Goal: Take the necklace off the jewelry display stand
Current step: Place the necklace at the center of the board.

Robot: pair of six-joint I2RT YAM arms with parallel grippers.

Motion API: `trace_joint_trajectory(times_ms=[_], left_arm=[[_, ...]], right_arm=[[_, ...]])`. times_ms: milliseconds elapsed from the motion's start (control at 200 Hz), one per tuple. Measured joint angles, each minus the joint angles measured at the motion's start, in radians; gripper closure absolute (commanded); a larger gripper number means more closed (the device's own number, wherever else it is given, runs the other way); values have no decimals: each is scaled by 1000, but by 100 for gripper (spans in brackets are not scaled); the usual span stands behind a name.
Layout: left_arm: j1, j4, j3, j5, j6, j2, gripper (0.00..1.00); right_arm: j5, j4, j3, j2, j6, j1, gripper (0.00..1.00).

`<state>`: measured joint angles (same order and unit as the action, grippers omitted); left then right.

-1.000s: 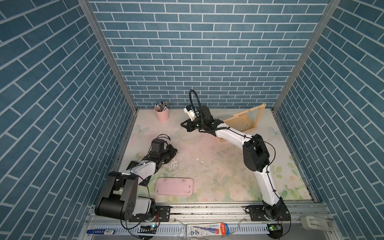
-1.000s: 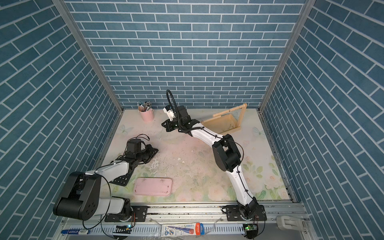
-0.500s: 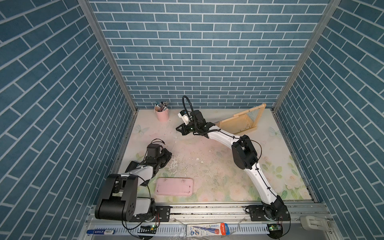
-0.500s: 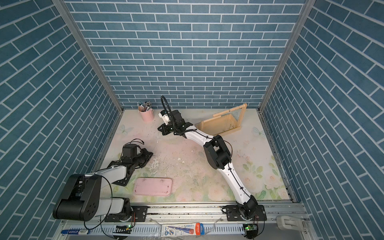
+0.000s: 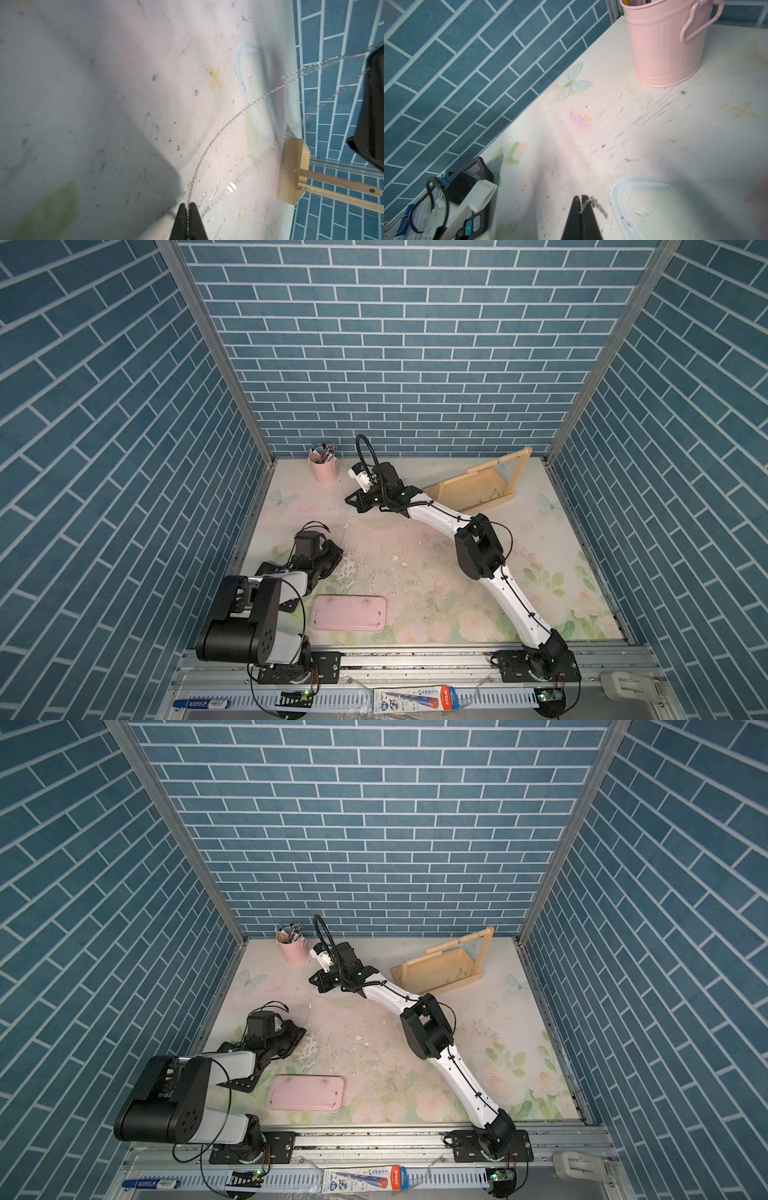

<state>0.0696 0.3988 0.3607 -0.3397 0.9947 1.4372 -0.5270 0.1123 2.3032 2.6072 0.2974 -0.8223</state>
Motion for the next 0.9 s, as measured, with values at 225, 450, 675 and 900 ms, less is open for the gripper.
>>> trace_joint_trajectory(times_ms=[225, 450, 675, 900], left_arm=[[0, -6, 11, 3, -3, 1, 91], [0, -32, 11, 7, -5, -2, 89], [0, -80, 11, 11, -24, -21, 89], [-2, -92, 11, 10, -37, -27, 88]], right_arm=[[0, 17, 27, 26, -18, 0, 100], [0, 37, 28, 34, -18, 0, 100], [0, 38, 28, 34, -18, 0, 100], [0, 38, 28, 34, -18, -2, 100]])
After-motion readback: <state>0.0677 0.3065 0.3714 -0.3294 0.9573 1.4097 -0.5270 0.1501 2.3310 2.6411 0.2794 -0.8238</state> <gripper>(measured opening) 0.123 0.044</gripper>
